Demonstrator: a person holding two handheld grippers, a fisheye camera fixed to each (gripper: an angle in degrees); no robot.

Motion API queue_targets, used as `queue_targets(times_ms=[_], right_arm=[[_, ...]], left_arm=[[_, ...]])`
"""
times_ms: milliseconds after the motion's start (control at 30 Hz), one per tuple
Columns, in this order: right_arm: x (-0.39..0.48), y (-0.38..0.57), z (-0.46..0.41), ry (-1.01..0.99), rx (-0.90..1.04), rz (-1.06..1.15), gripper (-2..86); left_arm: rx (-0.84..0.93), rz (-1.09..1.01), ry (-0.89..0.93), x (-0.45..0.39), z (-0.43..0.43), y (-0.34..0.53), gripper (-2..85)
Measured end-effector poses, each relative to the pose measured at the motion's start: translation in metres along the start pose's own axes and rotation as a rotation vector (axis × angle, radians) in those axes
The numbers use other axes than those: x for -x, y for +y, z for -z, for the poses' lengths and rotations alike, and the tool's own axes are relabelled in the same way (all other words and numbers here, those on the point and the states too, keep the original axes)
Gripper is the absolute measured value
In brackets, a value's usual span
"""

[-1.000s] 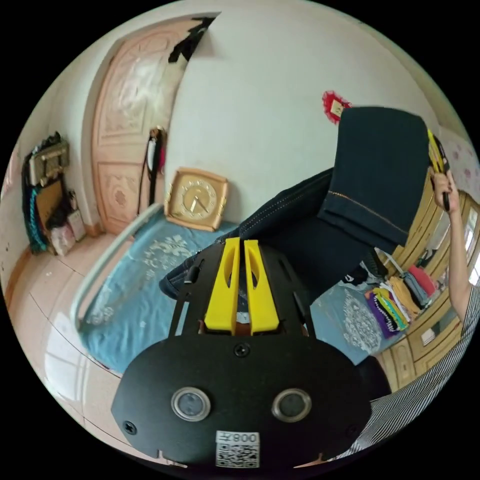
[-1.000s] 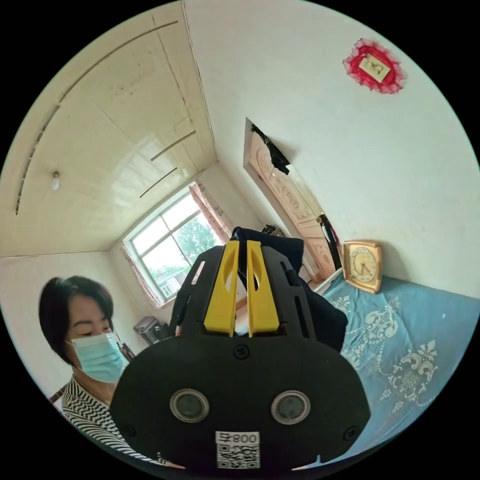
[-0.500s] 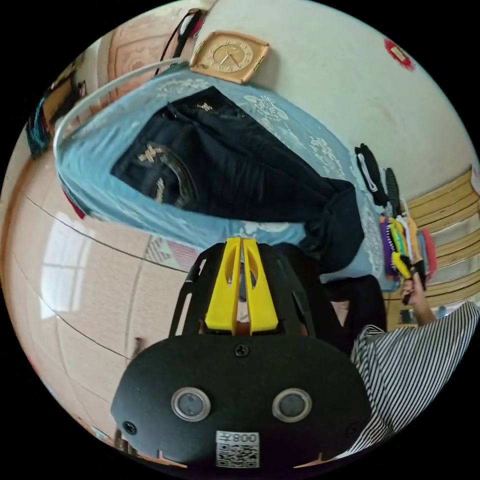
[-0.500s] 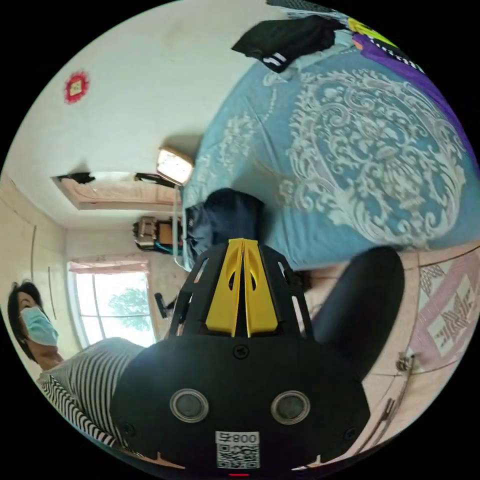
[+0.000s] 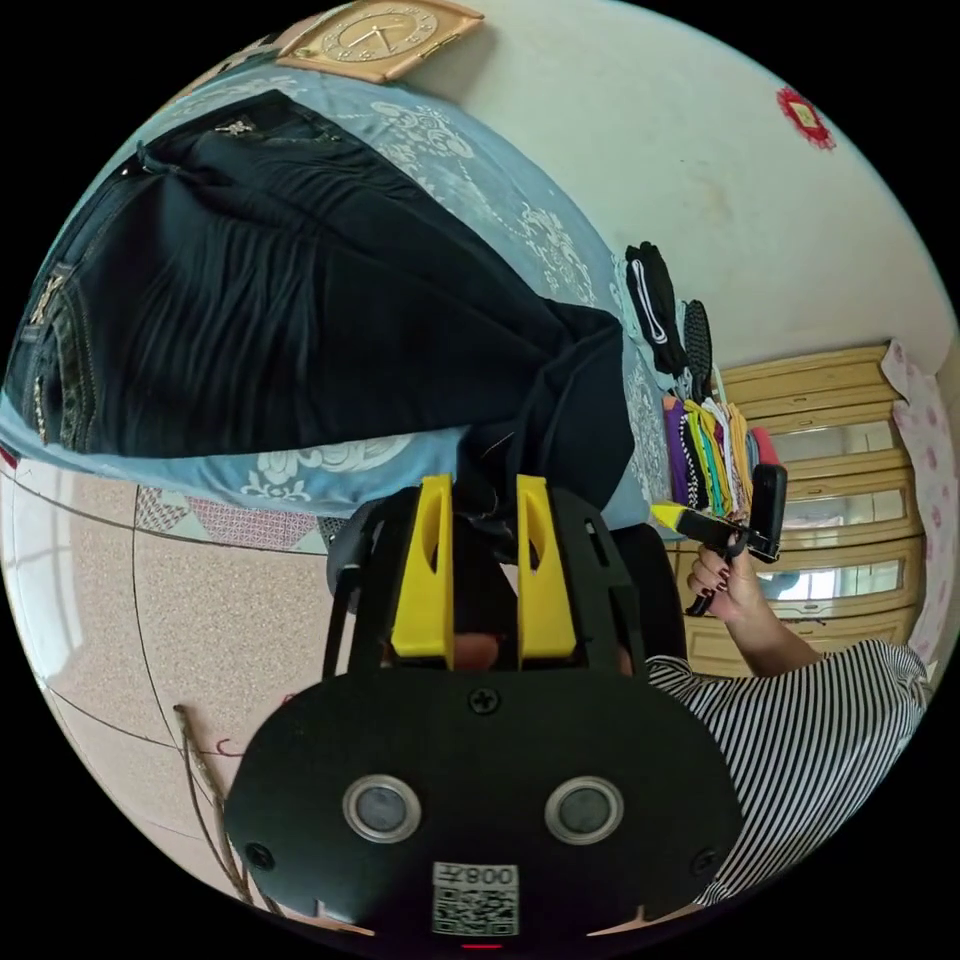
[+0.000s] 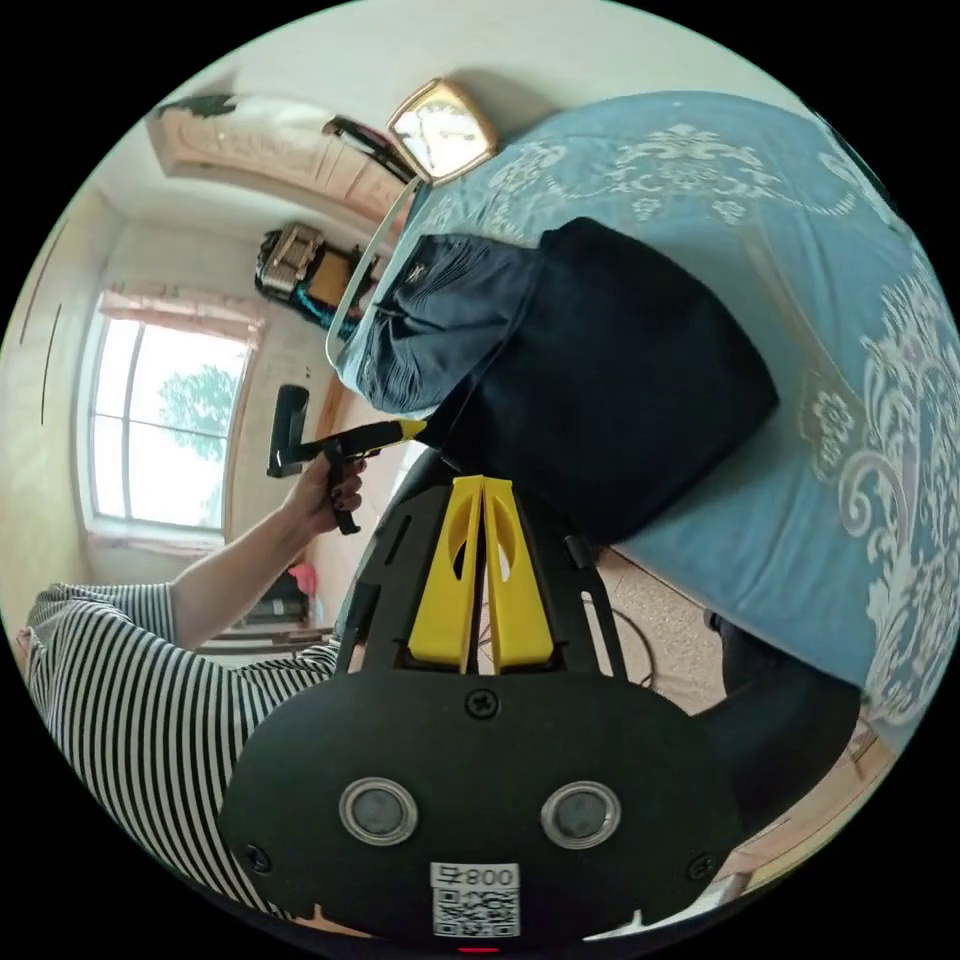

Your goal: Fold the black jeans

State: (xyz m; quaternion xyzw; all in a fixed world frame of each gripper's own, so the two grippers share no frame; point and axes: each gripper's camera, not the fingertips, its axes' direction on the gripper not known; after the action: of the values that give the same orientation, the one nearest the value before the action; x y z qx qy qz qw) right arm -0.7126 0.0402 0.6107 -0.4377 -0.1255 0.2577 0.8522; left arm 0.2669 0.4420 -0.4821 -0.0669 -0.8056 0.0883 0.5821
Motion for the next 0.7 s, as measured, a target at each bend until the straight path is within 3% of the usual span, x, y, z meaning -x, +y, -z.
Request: queue_targets(times_ms=[367,700], right_arm=[[0.023,-0.041,-0.086,-0.076,0.137,-0.015,6.3],[0.018,-0.058,-0.128,0.007,0.205,-0.060,6.7]], left_arm=[[0.129,-0.187,-0.029,-0.041,-0.055,-0.017,8.7],[0.187,-0.265,-0.084,-0.076,-0.101,-0.023,7.1]])
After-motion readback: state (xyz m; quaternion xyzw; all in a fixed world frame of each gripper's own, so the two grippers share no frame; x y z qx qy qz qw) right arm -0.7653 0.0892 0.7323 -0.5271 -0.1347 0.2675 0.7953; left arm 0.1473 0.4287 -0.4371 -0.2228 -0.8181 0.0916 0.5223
